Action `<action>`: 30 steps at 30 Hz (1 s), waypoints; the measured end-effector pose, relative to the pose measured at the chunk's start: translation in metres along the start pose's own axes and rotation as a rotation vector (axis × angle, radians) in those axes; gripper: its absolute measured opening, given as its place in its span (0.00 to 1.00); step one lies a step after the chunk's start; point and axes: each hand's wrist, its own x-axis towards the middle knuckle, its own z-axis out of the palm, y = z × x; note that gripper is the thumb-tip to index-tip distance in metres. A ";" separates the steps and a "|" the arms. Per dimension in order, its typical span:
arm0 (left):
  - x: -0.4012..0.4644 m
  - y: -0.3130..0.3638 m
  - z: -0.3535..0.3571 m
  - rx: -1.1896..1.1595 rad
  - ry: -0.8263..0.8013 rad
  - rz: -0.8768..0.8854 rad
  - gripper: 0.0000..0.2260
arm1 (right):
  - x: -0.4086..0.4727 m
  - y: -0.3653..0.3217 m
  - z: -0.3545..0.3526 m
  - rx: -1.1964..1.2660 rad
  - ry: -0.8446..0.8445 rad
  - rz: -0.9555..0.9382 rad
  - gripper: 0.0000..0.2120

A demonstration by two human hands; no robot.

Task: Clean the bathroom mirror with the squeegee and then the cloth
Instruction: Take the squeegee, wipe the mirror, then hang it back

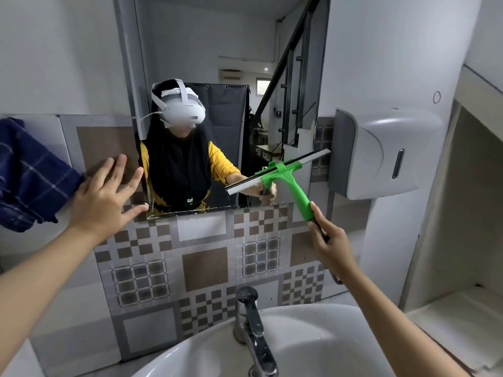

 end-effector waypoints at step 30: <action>-0.004 -0.001 0.002 -0.099 0.004 -0.014 0.37 | -0.057 -0.143 0.148 0.828 0.307 0.692 0.21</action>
